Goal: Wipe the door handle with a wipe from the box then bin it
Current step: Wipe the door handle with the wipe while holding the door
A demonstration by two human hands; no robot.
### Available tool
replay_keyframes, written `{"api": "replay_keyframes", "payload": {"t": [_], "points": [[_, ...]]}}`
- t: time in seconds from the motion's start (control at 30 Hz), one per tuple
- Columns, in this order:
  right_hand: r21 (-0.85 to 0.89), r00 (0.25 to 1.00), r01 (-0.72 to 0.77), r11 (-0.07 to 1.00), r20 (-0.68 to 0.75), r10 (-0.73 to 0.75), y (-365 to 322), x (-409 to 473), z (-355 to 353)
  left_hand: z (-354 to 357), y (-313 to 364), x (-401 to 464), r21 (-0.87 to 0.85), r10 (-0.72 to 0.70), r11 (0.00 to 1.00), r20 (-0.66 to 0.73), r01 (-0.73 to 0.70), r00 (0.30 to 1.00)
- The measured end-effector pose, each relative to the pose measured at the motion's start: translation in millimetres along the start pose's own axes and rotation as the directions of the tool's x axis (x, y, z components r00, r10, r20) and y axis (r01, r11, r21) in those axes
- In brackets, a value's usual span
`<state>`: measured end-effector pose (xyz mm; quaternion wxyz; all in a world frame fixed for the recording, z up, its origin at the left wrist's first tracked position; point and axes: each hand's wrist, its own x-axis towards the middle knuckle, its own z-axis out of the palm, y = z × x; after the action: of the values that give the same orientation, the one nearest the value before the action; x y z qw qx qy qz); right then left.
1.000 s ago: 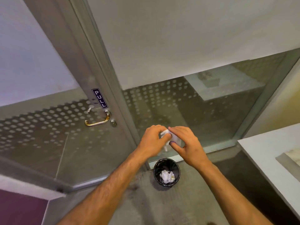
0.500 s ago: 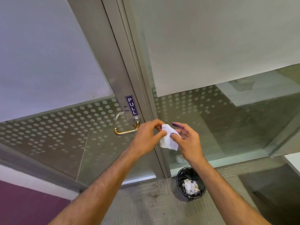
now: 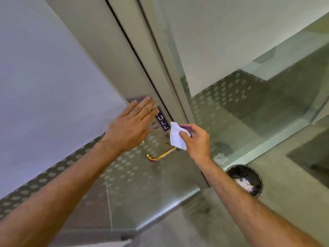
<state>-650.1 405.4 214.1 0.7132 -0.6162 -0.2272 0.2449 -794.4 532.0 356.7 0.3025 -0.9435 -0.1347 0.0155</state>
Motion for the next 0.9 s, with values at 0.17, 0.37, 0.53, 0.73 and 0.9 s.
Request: {"api": "replay_keyframes", "payload": {"t": [0.17,0.37,0.53,0.73,0.9], "points": [[-0.039,0.971,0.091,0.995,-0.219,-0.097,24,3,62,27,-40,3,0.232,0.310,0.934,-0.150,-0.271,0.939],[-0.257,0.854,0.258,0.931,-0.391,-0.344,37,11,109,52,-49,12,0.554,0.405,0.776,-0.071,-0.302,0.912],[-0.383,0.755,0.395,0.835,-0.383,-0.533,45,3,141,69,-51,14,0.678,0.432,0.688,-0.098,-0.258,0.897],[-0.345,0.741,0.354,0.869,-0.464,-0.486,49,7,140,72,-51,14,0.650,0.454,0.705,-0.106,-0.284,0.885],[-0.433,0.757,0.330,0.839,-0.410,-0.509,41,0,153,72,-50,16,0.625,0.454,0.726,-0.122,-0.287,0.882]]}}
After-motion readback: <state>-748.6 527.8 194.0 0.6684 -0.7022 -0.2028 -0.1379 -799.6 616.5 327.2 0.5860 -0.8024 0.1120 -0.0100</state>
